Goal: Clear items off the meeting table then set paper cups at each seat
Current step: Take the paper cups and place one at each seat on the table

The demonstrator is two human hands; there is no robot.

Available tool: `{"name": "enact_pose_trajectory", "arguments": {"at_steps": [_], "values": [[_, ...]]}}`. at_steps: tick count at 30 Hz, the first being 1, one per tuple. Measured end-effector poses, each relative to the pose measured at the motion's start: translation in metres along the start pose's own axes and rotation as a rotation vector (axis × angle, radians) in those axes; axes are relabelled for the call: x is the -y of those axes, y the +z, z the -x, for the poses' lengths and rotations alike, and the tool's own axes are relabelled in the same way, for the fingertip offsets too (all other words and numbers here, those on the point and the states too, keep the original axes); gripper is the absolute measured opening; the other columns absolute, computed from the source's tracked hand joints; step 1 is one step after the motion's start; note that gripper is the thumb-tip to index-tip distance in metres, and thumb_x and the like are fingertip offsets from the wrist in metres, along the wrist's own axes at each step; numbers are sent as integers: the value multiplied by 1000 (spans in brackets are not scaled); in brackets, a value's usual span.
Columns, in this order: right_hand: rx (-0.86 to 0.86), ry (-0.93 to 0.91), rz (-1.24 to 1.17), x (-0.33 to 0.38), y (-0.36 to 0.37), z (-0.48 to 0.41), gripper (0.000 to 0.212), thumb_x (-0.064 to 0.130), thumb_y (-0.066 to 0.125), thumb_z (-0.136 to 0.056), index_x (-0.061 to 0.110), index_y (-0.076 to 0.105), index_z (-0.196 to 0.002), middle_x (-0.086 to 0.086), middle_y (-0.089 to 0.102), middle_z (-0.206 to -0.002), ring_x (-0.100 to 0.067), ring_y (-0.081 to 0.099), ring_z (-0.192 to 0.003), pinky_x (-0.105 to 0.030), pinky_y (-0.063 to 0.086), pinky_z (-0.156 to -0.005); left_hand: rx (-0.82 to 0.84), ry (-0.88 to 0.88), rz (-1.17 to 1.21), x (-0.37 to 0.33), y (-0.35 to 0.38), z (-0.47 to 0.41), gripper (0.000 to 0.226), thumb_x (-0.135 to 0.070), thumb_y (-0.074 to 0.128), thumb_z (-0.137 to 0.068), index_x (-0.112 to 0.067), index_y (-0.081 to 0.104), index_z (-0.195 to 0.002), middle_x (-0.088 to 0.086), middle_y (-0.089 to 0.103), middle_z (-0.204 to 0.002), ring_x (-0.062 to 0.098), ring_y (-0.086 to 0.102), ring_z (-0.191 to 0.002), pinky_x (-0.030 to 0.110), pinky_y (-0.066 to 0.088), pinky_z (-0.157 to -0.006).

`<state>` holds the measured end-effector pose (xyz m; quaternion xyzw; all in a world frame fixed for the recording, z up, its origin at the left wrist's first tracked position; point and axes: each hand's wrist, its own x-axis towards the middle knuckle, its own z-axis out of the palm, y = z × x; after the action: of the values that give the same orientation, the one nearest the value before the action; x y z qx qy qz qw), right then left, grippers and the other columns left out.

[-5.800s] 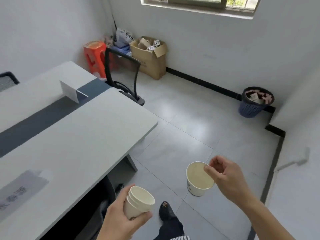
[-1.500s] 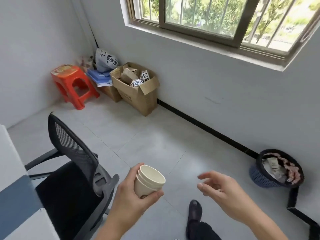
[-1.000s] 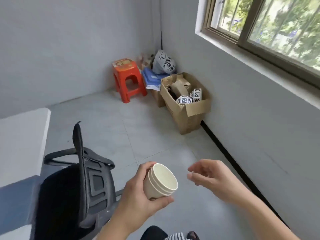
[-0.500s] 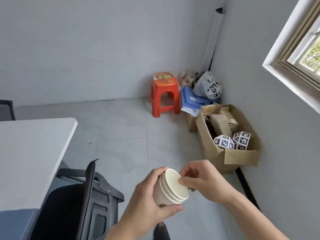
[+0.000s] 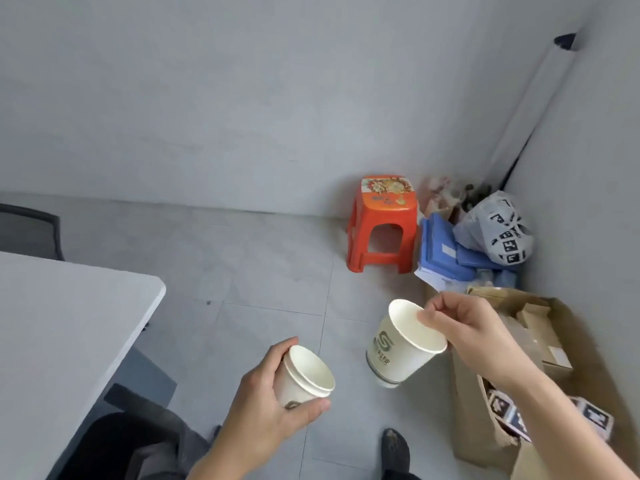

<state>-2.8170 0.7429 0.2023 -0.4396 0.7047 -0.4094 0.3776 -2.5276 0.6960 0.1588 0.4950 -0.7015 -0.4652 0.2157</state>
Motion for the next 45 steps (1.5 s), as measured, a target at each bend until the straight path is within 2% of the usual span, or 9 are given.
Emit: {"name": "enact_pose_trajectory", "arguments": {"at_steps": [9, 15, 19, 23, 32, 36, 40, 42, 45], "values": [[248, -244, 350, 36, 32, -199, 23, 19, 69, -82, 24, 56, -63, 14, 60, -54, -8, 49, -52, -29, 40, -55, -384, -296, 4, -3, -14, -67, 78, -43, 88, -47, -47, 47, -114, -28, 64, -102, -10, 55, -99, 1, 43, -75], [517, -370, 432, 75, 133, -271, 19, 21, 69, -83, 24, 58, -69, 4, 65, -61, -13, 58, -57, -28, 46, -56, -652, -521, 45, 27, -52, -70, 79, -39, 89, -49, -39, 50, -118, -19, 63, -109, 3, 60, -96, 18, 44, -79], [626, -426, 434, 111, 205, -302, 18, 22, 69, -83, 26, 59, -69, 14, 67, -69, -11, 61, -59, -26, 48, -58, -767, -581, 113, 58, -96, -85, 79, -38, 90, -50, -34, 53, -120, -11, 65, -105, 7, 61, -95, 18, 46, -77], [756, -466, 432, 155, 265, -331, 20, 17, 68, -85, 21, 59, -68, 21, 65, -64, -2, 56, -53, -11, 42, -51, -896, -569, 155, 66, -154, -113, 72, -37, 90, -51, -49, 49, -109, -13, 65, -101, 5, 61, -92, 15, 46, -74], [996, -523, 519, 220, 410, -396, 20, 19, 68, -84, 19, 58, -66, 4, 67, -64, -22, 60, -60, -31, 47, -59, -1115, -678, 217, 97, -236, -133, 75, -43, 86, -55, -47, 44, -117, -15, 63, -101, -3, 58, -92, 10, 46, -72], [1157, -615, 540, 245, 495, -416, 20, 20, 68, -84, 20, 58, -66, 3, 67, -65, -22, 61, -62, -31, 48, -59, -1282, -824, 279, 122, -260, -138, 76, -24, 90, -58, -31, 49, -121, -10, 65, -94, -5, 60, -86, 4, 46, -66], [1309, -689, 544, 275, 578, -430, 19, 22, 67, -84, 21, 58, -68, -1, 66, -63, -15, 53, -52, -31, 47, -56, -1418, -919, 310, 136, -291, -152, 84, -37, 89, -48, -32, 51, -123, -11, 66, -95, 4, 64, -85, 10, 49, -69], [1388, -734, 542, 291, 617, -431, 21, 22, 66, -85, 22, 56, -67, 5, 63, -60, -7, 46, -47, -28, 43, -53, -1509, -930, 310, 136, -308, -161, 87, -51, 82, -39, -37, 50, -119, -11, 68, -94, -5, 62, -89, 4, 47, -69], [1498, -852, 556, 310, 675, -419, 21, 21, 67, -86, 24, 56, -68, 14, 63, -63, -6, 49, -51, -28, 44, -56, -1624, -983, 333, 136, -318, -165, 84, -43, 87, -42, -37, 50, -117, -14, 67, -96, -12, 58, -91, 1, 46, -68]]}}
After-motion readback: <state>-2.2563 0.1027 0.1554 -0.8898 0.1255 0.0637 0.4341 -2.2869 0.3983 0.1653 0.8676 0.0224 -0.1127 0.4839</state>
